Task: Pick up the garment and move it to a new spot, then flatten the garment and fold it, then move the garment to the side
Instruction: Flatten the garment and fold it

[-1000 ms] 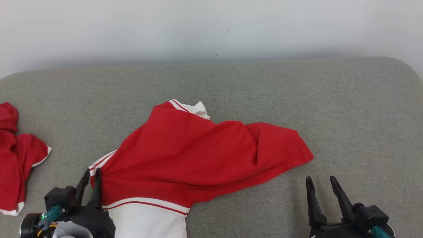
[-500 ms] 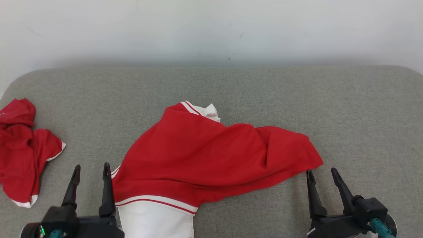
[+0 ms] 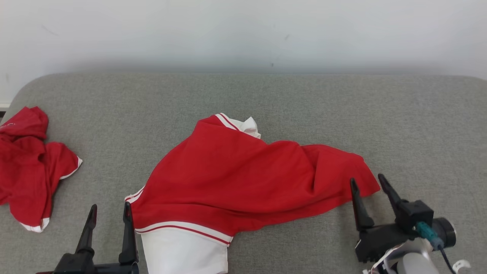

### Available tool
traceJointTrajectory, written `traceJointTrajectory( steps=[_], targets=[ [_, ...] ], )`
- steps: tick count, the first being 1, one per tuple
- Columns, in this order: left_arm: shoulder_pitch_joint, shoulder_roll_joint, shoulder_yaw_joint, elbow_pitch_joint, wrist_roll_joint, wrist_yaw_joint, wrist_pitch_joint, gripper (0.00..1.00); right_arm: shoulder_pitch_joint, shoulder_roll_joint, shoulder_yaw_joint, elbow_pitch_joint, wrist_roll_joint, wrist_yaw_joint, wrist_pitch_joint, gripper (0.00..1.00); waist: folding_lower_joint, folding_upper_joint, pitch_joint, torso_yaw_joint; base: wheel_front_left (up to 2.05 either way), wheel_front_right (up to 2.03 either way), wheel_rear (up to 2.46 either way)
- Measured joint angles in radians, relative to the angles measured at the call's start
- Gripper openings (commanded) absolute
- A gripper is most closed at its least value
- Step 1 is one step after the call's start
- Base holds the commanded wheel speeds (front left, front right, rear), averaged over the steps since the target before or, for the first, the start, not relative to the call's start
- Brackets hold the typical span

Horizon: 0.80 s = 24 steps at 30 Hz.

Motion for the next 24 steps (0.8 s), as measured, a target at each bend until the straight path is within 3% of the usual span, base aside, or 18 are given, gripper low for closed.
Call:
traceJointTrajectory(
  steps=[9, 16, 17, 18, 24],
  targets=[
    [-0.024, -0.003, -0.005, 0.013, 0.003, -0.024, 0.000, 1.00, -0.129, -0.093, 0.049, 0.214, 0.042, 0.000, 0.000, 1.00, 0.0000, 0.0001, 0.020, 0.030, 0.00, 0.00, 0.00],
    [-0.027, -0.004, -0.035, 0.019, -0.011, -0.016, 0.000, 1.00, -0.202, -0.158, 0.096, 0.362, 0.101, 0.000, 0.000, 1.00, 0.0001, 0.0000, 0.041, 0.061, 0.00, 0.00, 0.00],
    [-0.027, -0.004, -0.038, 0.021, -0.012, -0.015, 0.000, 1.00, -0.207, -0.159, 0.114, 0.382, 0.114, 0.000, 0.000, 0.33, 0.0000, 0.0000, 0.043, 0.065, 0.00, 0.00, 0.00],
    [-0.027, -0.004, -0.041, 0.021, -0.013, -0.013, 0.000, 1.00, -0.211, -0.159, 0.134, 0.399, 0.132, 0.000, 0.000, 0.00, 0.0000, 0.0000, 0.043, 0.068, 0.00, 0.00, 0.00],
    [-0.016, -0.004, -0.053, 0.048, -0.025, -0.008, 0.000, 1.00, -0.218, -0.178, 0.204, 0.414, 0.201, 0.000, 0.000, 0.00, 0.0001, 0.0000, 0.025, 0.065, 0.00, 0.00, 0.00]
  ],
)
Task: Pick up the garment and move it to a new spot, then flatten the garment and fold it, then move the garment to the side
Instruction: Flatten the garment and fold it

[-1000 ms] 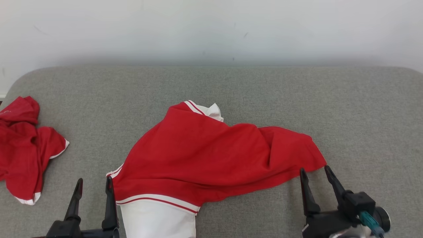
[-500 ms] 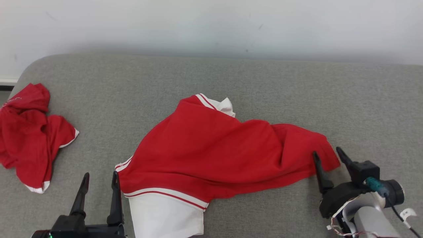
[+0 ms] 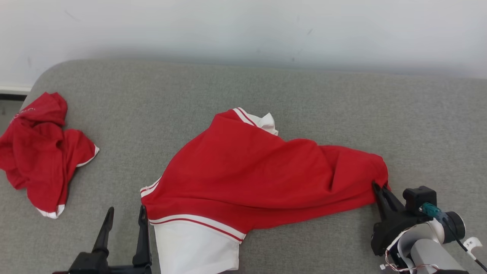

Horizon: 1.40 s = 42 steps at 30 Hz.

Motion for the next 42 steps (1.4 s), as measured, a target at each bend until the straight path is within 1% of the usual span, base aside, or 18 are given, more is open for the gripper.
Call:
traceJointTrajectory(
  steps=[3, 7, 9, 11, 15, 18, 21, 25, 29, 33, 36, 39, 42],
  targets=[
    [0.021, 0.000, -0.004, 0.010, -0.007, 0.001, 0.000, 1.00, 0.030, -0.008, 0.004, -0.042, 0.031, 0.000, 0.000, 0.00, -0.0001, 0.0000, -0.021, -0.012, 0.00, 0.00, 0.00],
    [0.044, 0.000, -0.005, 0.020, -0.016, 0.002, 0.000, 1.00, 0.088, -0.026, -0.003, -0.145, 0.061, 0.000, 0.000, 0.00, -0.0001, 0.0000, -0.047, -0.041, 0.00, 0.00, 0.00],
    [0.053, 0.000, -0.005, 0.027, -0.017, 0.002, 0.000, 1.00, 0.125, -0.040, -0.004, -0.195, 0.073, 0.000, 0.000, 0.00, -0.0001, 0.0000, -0.057, -0.059, 0.00, 0.00, 0.00],
    [0.057, 0.000, -0.005, 0.030, -0.023, 0.002, 0.000, 1.00, 0.162, -0.067, 0.007, -0.251, 0.062, 0.000, 0.000, 0.00, -0.0001, -0.0001, -0.064, -0.078, 0.00, 0.00, 0.00],
    [0.057, 0.000, -0.005, 0.033, -0.025, 0.006, 0.000, 1.00, 0.255, -0.092, 0.026, -0.339, 0.089, 0.000, 0.011, 0.00, -0.0001, -0.0001, -0.073, -0.111, 0.00, 0.00, 0.00],
    [0.057, -0.001, -0.006, 0.036, -0.027, 0.009, 0.000, 1.00, 0.332, -0.102, 0.032, -0.421, 0.170, 0.000, 0.065, 0.00, -0.0001, -0.0001, -0.075, -0.130, 0.00, 0.00, 0.00],
    [0.057, 0.000, -0.002, 0.044, -0.027, 0.005, 0.000, 1.00, 0.420, -0.108, 0.030, -0.513, 0.265, 0.000, 0.144, 0.00, -0.0001, -0.0001, -0.072, -0.142, 0.00, 0.00, 0.00],
    [0.056, 0.000, 0.005, 0.046, -0.027, 0.002, 0.000, 1.00, 0.515, -0.128, 0.017, -0.625, 0.333, 0.000, 0.234, 0.00, -0.0001, 0.0000, -0.062, -0.148, 0.00, 0.00, 0.00],
    [0.056, 0.000, 0.007, 0.045, -0.028, 0.006, 0.000, 1.00, 0.582, -0.120, -0.007, -0.713, 0.402, 0.000, 0.306, 0.00, -0.0001, 0.0000, -0.060, -0.149, 0.00, 0.00, 0.00],
    [0.056, 0.000, 0.013, 0.050, -0.030, 0.004, 0.000, 1.00, 0.582, -0.106, -0.023, -0.773, 0.434, 0.000, 0.340, 0.00, -0.0001, 0.0000, -0.063, -0.147, 0.00, 0.00, 0.00],
    [0.054, 0.000, 0.016, 0.055, -0.030, 0.001, 0.000, 1.00, 0.547, -0.104, -0.001, -0.802, 0.419, 0.000, 0.360, 0.00, -0.0001, 0.0000, -0.065, -0.143, 0.00, 0.00, 0.00],
    [0.052, 0.000, 0.011, 0.059, -0.030, 0.000, 0.000, 1.00, 0.483, -0.106, 0.025, -0.802, 0.408, 0.000, 0.370, 0.00, -0.0001, -0.0001, -0.067, -0.134, 0.00, 0.00, 0.00],
    [0.048, -0.001, 0.007, 0.062, -0.030, 0.000, 0.000, 1.00, 0.410, -0.108, 0.033, -0.761, 0.393, 0.000, 0.371, 0.00, -0.0001, 0.0000, -0.069, -0.120, 0.00, 0.00, 0.00]
  ],
)
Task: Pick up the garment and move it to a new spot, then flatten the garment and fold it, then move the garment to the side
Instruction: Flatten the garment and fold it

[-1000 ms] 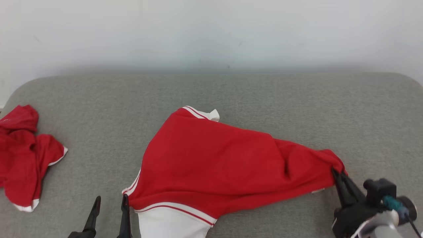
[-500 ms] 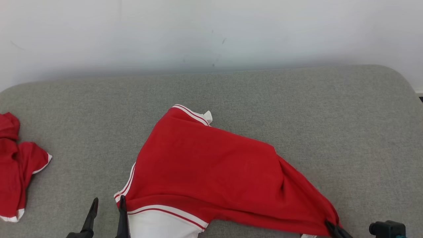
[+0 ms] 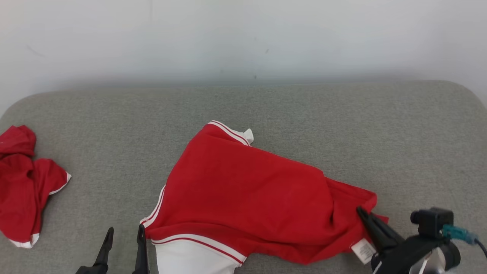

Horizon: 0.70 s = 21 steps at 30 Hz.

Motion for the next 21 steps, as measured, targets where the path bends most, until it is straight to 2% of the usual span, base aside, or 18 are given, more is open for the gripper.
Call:
traceJointTrajectory(
  steps=[4, 8, 13, 14, 15, 21],
  targets=[
    [-0.008, 0.000, -0.002, 0.003, 0.000, 0.000, 0.000, 1.00, -0.110, 0.003, -0.005, 0.097, -0.011, 0.000, -0.009, 0.00, 0.0000, 0.0000, 0.000, 0.022, 0.00, 0.00, 0.00],
    [-0.010, 0.000, -0.008, 0.003, 0.000, 0.001, 0.000, 1.00, -0.220, 0.020, -0.007, 0.255, -0.009, 0.000, -0.012, 0.00, 0.0002, 0.0000, 0.004, 0.042, 0.00, 0.00, 0.00],
    [-0.011, 0.000, -0.023, 0.014, -0.003, 0.001, 0.000, 1.00, -0.322, 0.042, 0.011, 0.437, -0.013, 0.000, -0.069, 0.00, 0.0001, 0.0000, 0.009, 0.067, 0.00, 0.00, 0.00],
    [-0.011, 0.000, -0.024, 0.015, -0.003, 0.001, 0.000, 1.00, -0.331, 0.044, 0.021, 0.462, -0.015, 0.000, -0.084, 0.36, 0.0001, 0.0000, 0.008, 0.071, 0.00, 0.00, 0.00],
    [-0.011, 0.000, -0.023, 0.016, -0.004, 0.001, 0.000, 1.00, -0.340, 0.047, 0.030, 0.484, -0.014, 0.000, -0.098, 1.00, 0.0001, 0.0000, 0.007, 0.074, 0.00, 0.00, 0.00],
    [0.004, 0.000, -0.023, 0.016, -0.010, 0.010, 0.000, 1.00, -0.364, 0.040, 0.064, 0.553, -0.023, 0.000, -0.191, 1.00, 0.0002, 0.0000, -0.007, 0.069, 0.00, 0.00, 0.00]
  ],
)
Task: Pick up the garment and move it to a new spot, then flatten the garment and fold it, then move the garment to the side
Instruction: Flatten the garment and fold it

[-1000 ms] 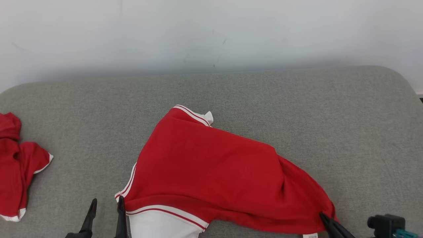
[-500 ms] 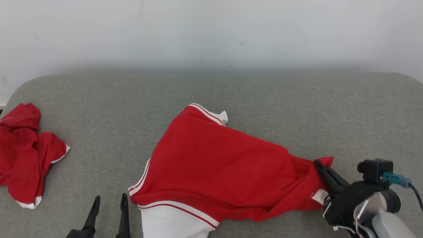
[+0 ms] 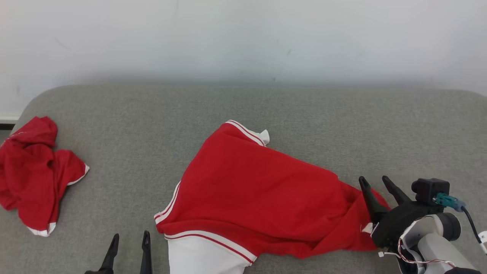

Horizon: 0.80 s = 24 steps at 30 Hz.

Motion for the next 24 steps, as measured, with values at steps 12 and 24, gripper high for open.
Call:
traceJointTrajectory(
  steps=[12, 24],
  targets=[
    [0.014, 0.000, -0.004, -0.007, -0.003, 0.005, 0.000, 1.00, 0.043, -0.055, -0.004, -0.042, 0.034, 0.000, -0.163, 1.00, -0.0001, 0.0000, -0.018, -0.058, 0.00, 0.00, 0.00],
    [0.039, 0.000, -0.020, -0.020, -0.003, -0.001, 0.000, 1.00, 0.273, -0.003, -0.154, -0.247, -0.180, 0.000, -0.179, 1.00, -0.0001, 0.0000, -0.009, -0.080, 0.00, 0.00, 0.00]
  ],
)
